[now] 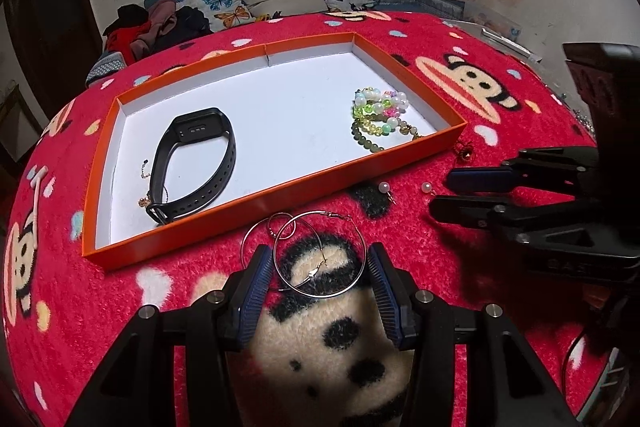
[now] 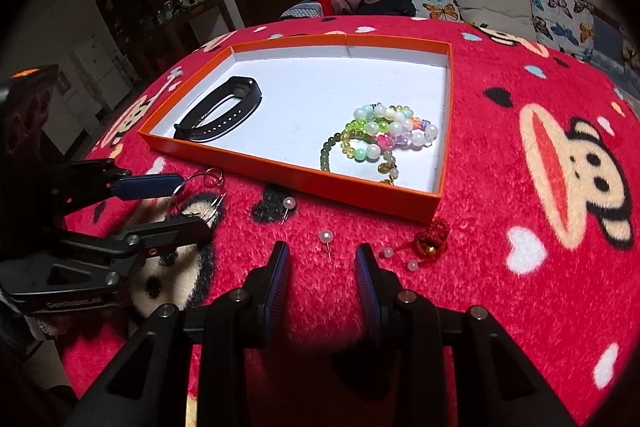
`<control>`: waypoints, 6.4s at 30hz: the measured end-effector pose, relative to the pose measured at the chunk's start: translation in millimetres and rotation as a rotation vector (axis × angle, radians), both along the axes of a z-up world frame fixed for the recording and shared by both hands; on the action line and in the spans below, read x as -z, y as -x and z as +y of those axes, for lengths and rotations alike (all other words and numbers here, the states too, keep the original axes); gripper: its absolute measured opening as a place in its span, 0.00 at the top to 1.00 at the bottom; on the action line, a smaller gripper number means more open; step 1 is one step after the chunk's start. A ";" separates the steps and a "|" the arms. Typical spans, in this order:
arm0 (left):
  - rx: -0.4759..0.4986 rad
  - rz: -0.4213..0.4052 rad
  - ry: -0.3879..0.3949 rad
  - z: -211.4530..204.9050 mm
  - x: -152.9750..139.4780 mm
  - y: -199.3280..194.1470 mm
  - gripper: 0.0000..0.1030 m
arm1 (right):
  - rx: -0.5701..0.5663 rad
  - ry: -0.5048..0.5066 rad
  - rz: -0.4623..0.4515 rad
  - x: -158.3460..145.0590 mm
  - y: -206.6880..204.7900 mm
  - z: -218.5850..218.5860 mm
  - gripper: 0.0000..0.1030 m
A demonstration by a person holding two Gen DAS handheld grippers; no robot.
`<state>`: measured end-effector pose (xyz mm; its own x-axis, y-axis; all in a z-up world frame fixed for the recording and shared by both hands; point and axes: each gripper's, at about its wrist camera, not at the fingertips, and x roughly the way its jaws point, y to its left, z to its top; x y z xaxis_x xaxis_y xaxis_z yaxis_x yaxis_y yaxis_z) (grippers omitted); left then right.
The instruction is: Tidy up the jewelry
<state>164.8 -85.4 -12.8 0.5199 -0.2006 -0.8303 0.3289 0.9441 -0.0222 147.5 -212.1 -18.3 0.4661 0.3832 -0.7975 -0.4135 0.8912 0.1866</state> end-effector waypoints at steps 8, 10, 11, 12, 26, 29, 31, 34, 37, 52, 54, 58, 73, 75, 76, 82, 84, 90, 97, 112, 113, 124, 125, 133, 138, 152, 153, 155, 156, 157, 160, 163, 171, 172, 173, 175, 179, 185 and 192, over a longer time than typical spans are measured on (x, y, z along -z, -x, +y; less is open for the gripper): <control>0.004 0.000 0.024 3.7 -3.1 3.7 0.50 | -0.021 0.037 -0.020 1.9 -6.3 7.8 0.68; 0.005 0.001 0.027 4.9 -3.4 4.8 0.50 | -0.028 0.054 -0.027 2.7 -6.7 11.1 0.73; 0.006 0.000 0.028 4.7 -3.3 5.3 0.50 | -0.030 0.058 -0.030 2.8 -7.1 12.1 0.75; 0.008 0.000 0.029 4.8 -3.4 5.7 0.50 | -0.032 0.062 -0.034 2.8 -7.2 13.3 0.78; -0.004 -0.032 0.056 19.6 -23.3 12.5 0.50 | -0.035 0.070 -0.073 -12.3 3.9 18.1 0.90; -0.020 -0.050 0.064 28.0 -33.0 10.8 0.50 | -0.041 0.043 -0.084 -22.2 5.6 19.9 0.90; -0.033 -0.061 0.069 34.9 -39.5 7.3 0.50 | -0.042 0.020 -0.095 -30.6 3.9 21.1 0.90; -0.050 -0.077 0.067 44.1 -48.8 -4.1 0.50 | -0.037 -0.006 -0.112 -40.9 -4.0 22.5 0.90; -0.056 -0.086 0.062 48.7 -54.8 -20.9 0.50 | -0.025 -0.017 -0.132 -47.3 -15.1 23.6 0.90; -0.024 -0.052 0.061 25.4 -32.3 -128.6 0.50 | -0.032 -0.016 -0.056 -21.5 -59.3 35.4 0.90; -0.023 -0.044 0.055 22.4 -26.4 -136.6 0.50 | -0.039 -0.021 -0.042 -17.5 -59.8 37.4 0.90; -0.027 -0.018 0.056 20.4 -15.6 -149.9 0.50 | -0.046 -0.023 -0.012 -10.3 -61.1 39.6 0.90; -0.019 0.003 0.027 12.2 1.4 -169.9 0.49 | -0.045 -0.016 0.023 -2.3 -60.8 39.3 0.90; -0.021 0.005 0.026 11.8 1.8 -170.9 0.49 | -0.045 -0.016 0.023 -2.1 -61.9 39.4 0.90; -0.020 0.007 0.028 11.9 1.9 -171.1 0.49 | -0.046 -0.016 0.025 -2.3 -61.7 39.2 0.90; -0.020 0.009 0.029 10.7 1.3 -172.1 0.47 | -0.042 -0.042 0.014 -6.2 -59.8 34.6 0.89; -0.021 0.005 0.031 11.4 -2.3 -170.5 0.47 | -0.034 -0.040 0.001 -10.5 -57.6 32.3 0.85; -0.017 -0.040 0.040 18.0 -29.5 -148.1 0.47 | -0.011 -0.050 -0.057 -34.9 -45.3 20.0 0.77; 0.009 -0.080 0.037 23.7 -57.9 -91.7 0.47 | 0.041 -0.035 -0.102 -52.1 -20.5 -0.4 0.68; -0.005 0.000 0.041 40.1 -19.9 -6.5 0.47 | 0.065 -0.007 -0.036 -25.0 7.0 -10.7 0.61; -0.009 0.004 0.044 40.4 -17.7 -7.5 0.47 | 0.066 -0.011 -0.033 -23.8 8.1 -10.9 0.61; 0.019 0.018 0.042 24.2 -0.1 -18.4 0.65 | 0.074 -0.047 0.007 -8.6 8.6 -12.2 0.61; 0.019 0.020 0.043 22.9 1.2 -20.0 0.66 | 0.073 -0.050 0.007 -8.1 8.4 -12.3 0.61; 0.013 0.033 0.040 19.3 7.6 -32.0 0.74 | 0.064 -0.065 0.017 -3.6 7.0 -10.9 0.61; 0.010 0.027 0.016 17.1 11.2 -33.5 0.75 | 0.061 -0.073 0.026 -1.4 6.1 -10.6 0.61; 0.021 0.002 -0.014 14.2 13.5 -31.3 0.86 | 0.057 -0.072 0.029 -0.2 7.1 -8.4 0.61; 0.023 0.002 -0.012 14.5 13.2 -30.7 0.89 | 0.057 -0.072 0.028 -0.4 7.3 -8.3 0.61; 0.025 0.003 -0.006 15.6 12.6 -29.0 0.90 | 0.056 -0.073 0.028 -0.5 6.9 -7.7 0.61; 0.026 0.004 -0.003 16.0 12.6 -28.6 0.90 | 0.054 -0.073 0.029 -0.4 6.8 -7.1 0.61; 0.027 0.004 -0.002 16.6 12.4 -27.8 0.90 | 0.052 -0.072 0.028 -0.4 6.7 -6.2 0.61; 0.033 0.006 0.000 17.0 11.9 -25.4 0.90 | 0.047 -0.070 0.027 -0.9 4.8 -2.8 0.61; 0.042 0.007 -0.001 17.1 11.9 -22.1 0.90 | 0.047 -0.070 0.022 -2.3 4.8 -2.0 0.61; 0.046 0.015 0.006 18.2 10.8 -16.6 0.89 | 0.055 -0.071 0.020 -3.5 6.3 -5.6 0.61; 0.049 0.015 0.010 18.6 9.5 -15.7 0.89 | 0.057 -0.072 0.019 -4.0 6.3 -5.9 0.61; 0.053 0.014 0.020 19.1 7.6 -14.4 0.89 | 0.057 -0.073 0.017 -4.5 6.7 -6.5 0.61; 0.057 0.006 0.025 19.1 3.8 -11.4 0.88 | 0.058 -0.074 0.016 -4.5 6.9 -7.1 0.61; 0.073 0.007 0.023 19.3 0.2 -7.1 0.80 | 0.058 -0.071 0.014 -5.5 7.5 -8.0 0.61; 0.055 -0.005 -0.002 23.0 -0.7 -2.9 0.39 | 0.071 -0.073 0.003 -10.5 9.7 -14.9 0.61; 0.126 0.009 -0.041 21.1 6.8 -5.0 0.39 | 0.095 -0.065 0.007 -9.2 9.8 -23.6 0.61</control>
<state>169.8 -64.2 -19.6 0.4849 -0.2299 -0.8438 0.4450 0.8955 0.0117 137.6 -235.8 -9.0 0.4968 0.3885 -0.7761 -0.3265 0.9122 0.2477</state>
